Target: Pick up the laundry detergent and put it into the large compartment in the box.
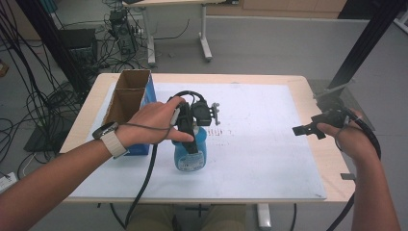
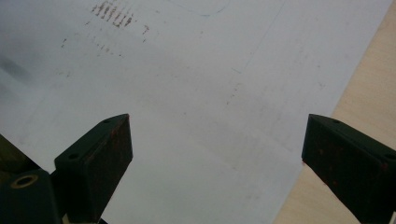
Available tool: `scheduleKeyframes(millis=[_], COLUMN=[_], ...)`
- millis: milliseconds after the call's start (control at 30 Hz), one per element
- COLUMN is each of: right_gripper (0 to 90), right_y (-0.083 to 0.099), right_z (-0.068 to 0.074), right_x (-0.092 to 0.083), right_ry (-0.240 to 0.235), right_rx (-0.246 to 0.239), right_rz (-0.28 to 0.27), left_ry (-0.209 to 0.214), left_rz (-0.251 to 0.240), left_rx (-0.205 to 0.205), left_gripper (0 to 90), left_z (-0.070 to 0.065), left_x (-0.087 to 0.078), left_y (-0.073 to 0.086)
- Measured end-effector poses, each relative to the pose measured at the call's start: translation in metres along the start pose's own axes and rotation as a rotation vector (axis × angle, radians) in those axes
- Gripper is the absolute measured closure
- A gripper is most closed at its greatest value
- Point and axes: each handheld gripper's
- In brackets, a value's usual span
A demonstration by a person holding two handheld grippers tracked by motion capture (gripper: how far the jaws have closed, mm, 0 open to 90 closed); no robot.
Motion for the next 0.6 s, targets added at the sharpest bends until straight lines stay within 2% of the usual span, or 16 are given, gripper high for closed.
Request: scheduleKeyframes(millis=[133,300,433,600], right_gripper=[8.5,8.5,8.5,8.6], right_y=[-0.001,-0.003,-0.002,-0.002], right_z=[0.0,0.002,0.004,0.005], right_x=[0.0,-0.002,-0.004,-0.009], right_ry=[-0.002,-0.001,-0.002,0.002], right_rx=[-0.002,-0.007,-0.01,-0.013], right_rz=[-0.001,-0.005,-0.011,-0.018], left_ry=[-0.025,-0.041,-0.054,-0.049], left_rz=[-0.021,-0.013,-0.007,0.004], left_rx=[-0.066,-0.145,-0.181,-0.226], left_gripper=[39.5,39.5,39.5,39.4], left_z=[-0.002,-0.005,-0.008,-0.007], left_x=[-0.017,-0.037,-0.049,-0.065], left_y=[0.003,0.0,-0.002,-0.006])
Point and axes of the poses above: each handheld gripper's, and its own axes: x roughly forward along the jaws, y roughly out of its underside, z roughly to its left, and after that the axes turned 3 degrees about y, right-handed
